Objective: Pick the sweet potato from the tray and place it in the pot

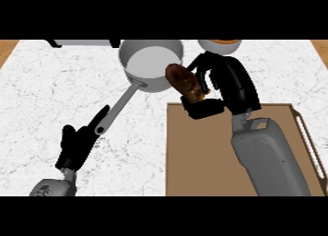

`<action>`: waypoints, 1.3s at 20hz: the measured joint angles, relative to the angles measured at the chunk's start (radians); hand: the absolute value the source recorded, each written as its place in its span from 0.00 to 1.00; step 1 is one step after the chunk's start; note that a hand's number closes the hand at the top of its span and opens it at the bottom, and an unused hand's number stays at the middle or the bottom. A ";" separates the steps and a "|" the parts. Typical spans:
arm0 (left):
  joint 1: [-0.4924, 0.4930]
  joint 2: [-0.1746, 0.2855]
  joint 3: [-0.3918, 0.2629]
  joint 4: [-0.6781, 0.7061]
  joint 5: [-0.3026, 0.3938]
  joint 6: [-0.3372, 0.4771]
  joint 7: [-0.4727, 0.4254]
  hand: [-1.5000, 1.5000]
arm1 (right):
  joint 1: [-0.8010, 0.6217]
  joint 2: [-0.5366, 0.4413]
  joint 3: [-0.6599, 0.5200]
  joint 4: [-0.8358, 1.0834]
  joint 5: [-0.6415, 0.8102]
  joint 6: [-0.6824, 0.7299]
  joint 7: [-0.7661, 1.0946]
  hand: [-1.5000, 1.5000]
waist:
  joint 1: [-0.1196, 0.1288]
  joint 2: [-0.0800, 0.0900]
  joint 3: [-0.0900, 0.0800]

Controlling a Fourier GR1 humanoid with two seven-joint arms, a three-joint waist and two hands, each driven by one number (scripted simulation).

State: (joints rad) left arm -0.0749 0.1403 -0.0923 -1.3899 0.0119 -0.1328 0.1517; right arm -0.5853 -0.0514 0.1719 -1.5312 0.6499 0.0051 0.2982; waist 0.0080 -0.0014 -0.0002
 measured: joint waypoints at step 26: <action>-0.063 -0.026 -0.022 0.026 -0.018 -0.035 0.008 0.50 | -0.676 0.048 0.251 0.978 0.055 0.122 0.294 0.00 | 0.083 0.018 -0.002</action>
State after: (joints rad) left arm -0.1384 0.1146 -0.1144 -1.3638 -0.0061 -0.1677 0.1597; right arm -1.2612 -0.0031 0.4231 -0.5533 0.7046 0.1271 0.5918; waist 0.0908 0.0167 -0.0022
